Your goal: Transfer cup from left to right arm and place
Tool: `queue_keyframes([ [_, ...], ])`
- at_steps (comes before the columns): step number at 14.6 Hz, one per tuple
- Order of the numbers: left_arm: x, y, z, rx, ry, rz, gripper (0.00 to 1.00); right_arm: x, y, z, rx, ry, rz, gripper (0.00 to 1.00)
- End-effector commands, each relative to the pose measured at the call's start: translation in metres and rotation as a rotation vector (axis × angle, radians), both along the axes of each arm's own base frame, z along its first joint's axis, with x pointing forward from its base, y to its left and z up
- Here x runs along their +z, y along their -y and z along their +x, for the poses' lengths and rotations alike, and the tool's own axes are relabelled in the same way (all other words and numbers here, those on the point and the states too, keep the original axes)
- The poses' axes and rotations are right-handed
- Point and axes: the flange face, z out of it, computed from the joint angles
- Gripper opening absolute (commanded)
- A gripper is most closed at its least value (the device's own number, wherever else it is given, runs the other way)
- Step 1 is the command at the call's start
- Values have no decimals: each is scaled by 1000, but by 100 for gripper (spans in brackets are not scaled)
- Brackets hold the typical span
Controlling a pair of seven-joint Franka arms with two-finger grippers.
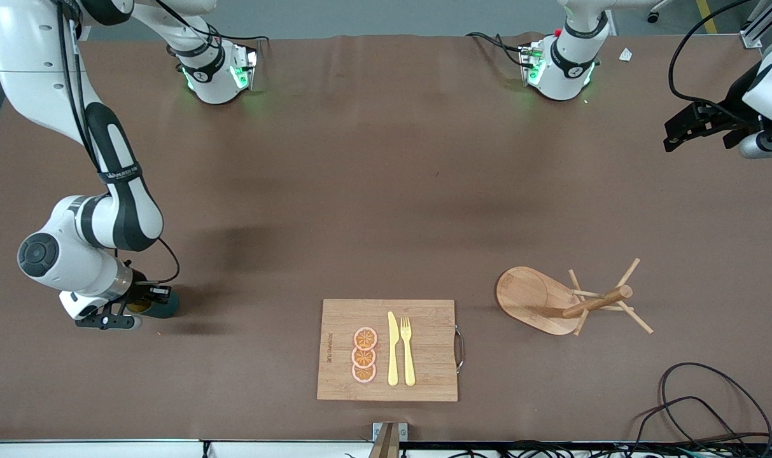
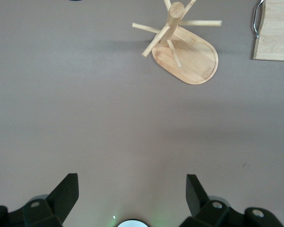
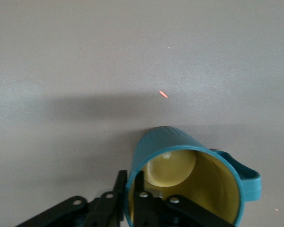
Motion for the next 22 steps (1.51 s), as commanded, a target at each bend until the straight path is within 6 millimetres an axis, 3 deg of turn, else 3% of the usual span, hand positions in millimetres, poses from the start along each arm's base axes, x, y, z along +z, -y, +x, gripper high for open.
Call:
queue_keyframes([
  [1,15,0,-7,0,25,0,100,17,-3,2,6,24,11,74],
  [2,17,-1,-9,-7,23,0,100,26,-2,5,6,39,10,100],
  [4,20,-5,-16,-1,19,3,100,51,-3,6,18,59,6,100],
  [7,21,-9,-25,3,18,24,100,120,-7,2,37,76,-3,100],
  [11,21,-9,-26,-13,19,37,100,204,-9,-19,44,102,-1,100],
  [15,17,-14,-26,-13,13,37,100,284,-14,-54,33,85,0,100],
  [19,18,-8,-26,-26,20,38,100,368,-36,-99,-87,143,-14,100],
  [22,19,-6,-26,-29,21,37,100,401,-34,-130,-92,135,-16,100],
])
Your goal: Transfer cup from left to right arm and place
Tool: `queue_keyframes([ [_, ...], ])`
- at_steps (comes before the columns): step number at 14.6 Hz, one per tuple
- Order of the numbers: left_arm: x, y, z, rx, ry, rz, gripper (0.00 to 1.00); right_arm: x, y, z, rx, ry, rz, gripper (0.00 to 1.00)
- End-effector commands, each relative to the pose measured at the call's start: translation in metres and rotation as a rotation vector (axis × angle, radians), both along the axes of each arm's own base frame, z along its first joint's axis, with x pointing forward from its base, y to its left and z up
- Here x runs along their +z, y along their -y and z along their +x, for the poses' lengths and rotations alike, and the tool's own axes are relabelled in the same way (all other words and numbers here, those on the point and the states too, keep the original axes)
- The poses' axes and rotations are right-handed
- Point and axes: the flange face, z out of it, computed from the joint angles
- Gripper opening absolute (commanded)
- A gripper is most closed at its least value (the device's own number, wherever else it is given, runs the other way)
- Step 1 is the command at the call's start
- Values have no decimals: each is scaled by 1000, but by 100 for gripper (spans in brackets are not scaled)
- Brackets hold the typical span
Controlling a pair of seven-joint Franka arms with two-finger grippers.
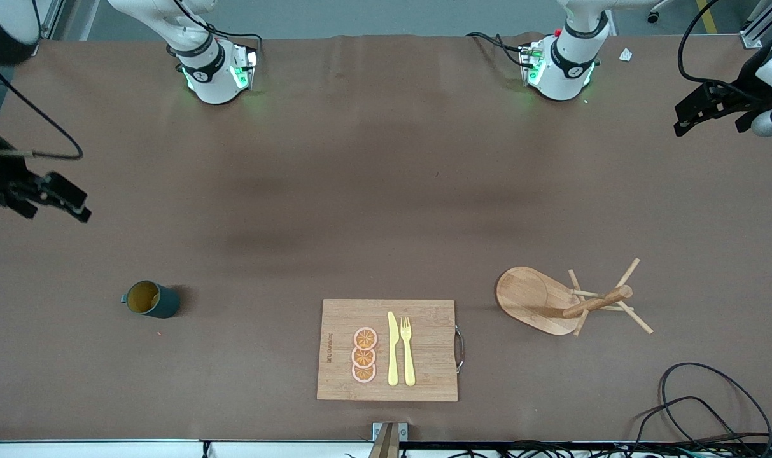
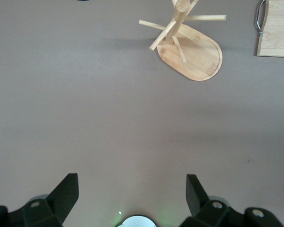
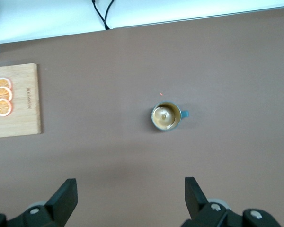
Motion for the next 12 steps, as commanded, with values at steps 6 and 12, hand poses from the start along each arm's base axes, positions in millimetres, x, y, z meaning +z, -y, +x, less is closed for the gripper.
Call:
queue_keyframes([
  [6,7,-6,-5,-13,29,17,100,38,5,-59,-31,-53,-14,100],
  [12,19,-8,-2,-16,45,14,100,42,8,-78,-33,-46,-14,100],
])
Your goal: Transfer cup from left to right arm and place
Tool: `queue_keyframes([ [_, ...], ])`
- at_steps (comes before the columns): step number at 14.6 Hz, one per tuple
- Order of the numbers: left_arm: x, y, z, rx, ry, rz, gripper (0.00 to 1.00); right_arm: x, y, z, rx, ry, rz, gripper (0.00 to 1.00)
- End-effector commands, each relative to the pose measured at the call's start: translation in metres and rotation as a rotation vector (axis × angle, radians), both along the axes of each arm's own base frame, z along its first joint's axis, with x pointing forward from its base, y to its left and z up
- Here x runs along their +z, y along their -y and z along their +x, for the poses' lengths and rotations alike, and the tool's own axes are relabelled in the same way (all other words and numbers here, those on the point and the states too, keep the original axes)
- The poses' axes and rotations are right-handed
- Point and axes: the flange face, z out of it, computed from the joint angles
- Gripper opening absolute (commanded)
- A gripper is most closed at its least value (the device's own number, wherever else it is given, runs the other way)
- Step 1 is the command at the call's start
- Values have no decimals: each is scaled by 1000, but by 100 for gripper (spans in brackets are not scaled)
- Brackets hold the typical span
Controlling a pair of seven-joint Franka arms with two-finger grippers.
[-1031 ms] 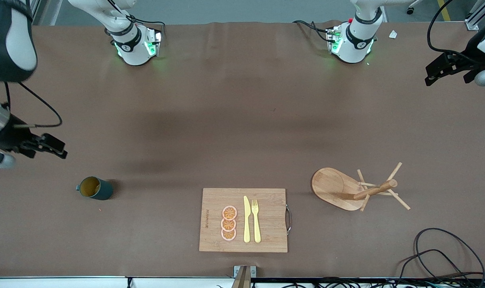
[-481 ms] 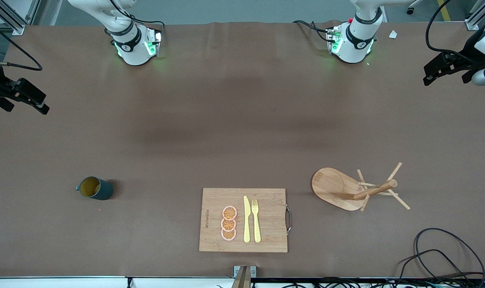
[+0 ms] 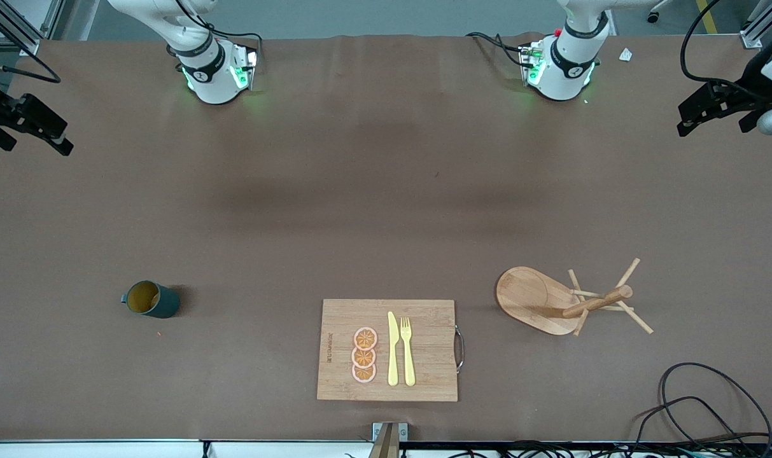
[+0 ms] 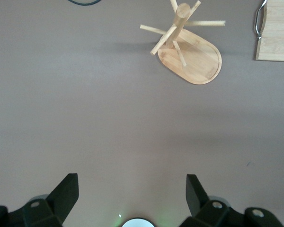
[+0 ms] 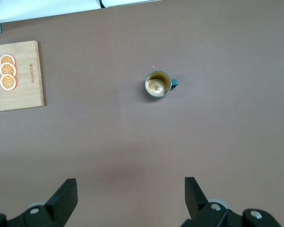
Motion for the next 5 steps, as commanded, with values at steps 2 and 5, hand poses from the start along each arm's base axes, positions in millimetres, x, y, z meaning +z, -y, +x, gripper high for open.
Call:
queue_keyframes([
  [2,12,-4,-4,-20,15,16,100,-2,5,-9,-19,7,-11,100],
  [5,10,-4,-4,-19,6,18,100,-2,5,-9,-20,12,-13,100],
])
